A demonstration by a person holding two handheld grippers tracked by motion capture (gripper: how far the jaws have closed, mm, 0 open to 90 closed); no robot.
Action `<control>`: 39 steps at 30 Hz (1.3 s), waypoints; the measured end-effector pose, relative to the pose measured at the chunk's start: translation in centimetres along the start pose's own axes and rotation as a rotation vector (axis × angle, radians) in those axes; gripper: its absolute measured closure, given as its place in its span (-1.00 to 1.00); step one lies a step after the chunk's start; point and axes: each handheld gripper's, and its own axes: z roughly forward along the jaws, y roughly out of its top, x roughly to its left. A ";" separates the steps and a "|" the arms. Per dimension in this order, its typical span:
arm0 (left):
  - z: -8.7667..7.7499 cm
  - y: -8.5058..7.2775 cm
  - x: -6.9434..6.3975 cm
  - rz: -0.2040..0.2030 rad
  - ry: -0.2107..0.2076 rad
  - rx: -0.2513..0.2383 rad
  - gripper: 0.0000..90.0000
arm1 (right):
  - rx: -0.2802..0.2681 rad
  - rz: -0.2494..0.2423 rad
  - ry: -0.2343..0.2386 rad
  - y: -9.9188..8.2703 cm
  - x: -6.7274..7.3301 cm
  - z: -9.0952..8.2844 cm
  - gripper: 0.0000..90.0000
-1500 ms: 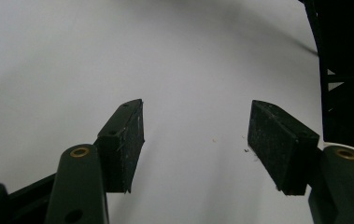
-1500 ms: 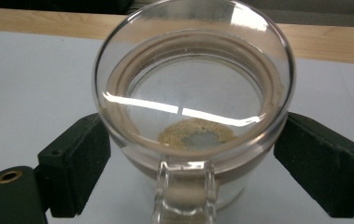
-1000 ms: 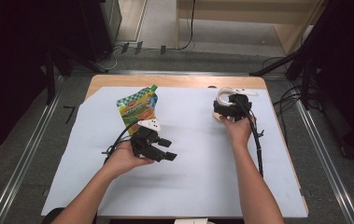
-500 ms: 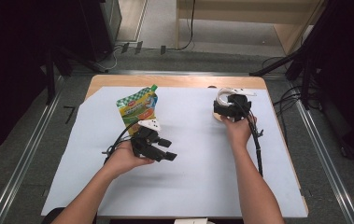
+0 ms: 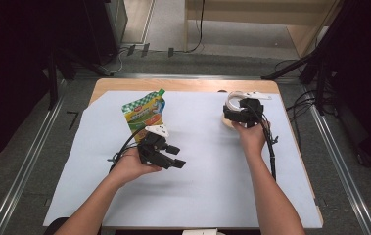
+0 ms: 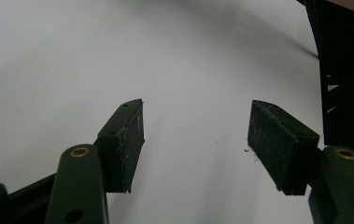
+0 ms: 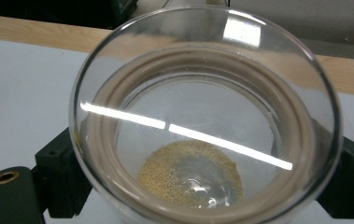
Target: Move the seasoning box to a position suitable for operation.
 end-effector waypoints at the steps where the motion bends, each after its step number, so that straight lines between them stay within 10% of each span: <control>1: 0.0 0.0 0.0 0.002 0.004 0.005 -0.18 | 0.000 -0.003 0.010 0.1 0.0 -0.2 -0.76; 26: 0.3 0.0 0.1 -0.004 0.016 -0.002 -0.18 | -0.007 -0.137 0.248 -2.9 2.9 -7.2 -0.76; 39: -0.2 0.0 0.0 0.002 0.021 -0.005 -0.18 | 0.016 -0.196 0.325 -4.9 4.9 -8.0 -0.76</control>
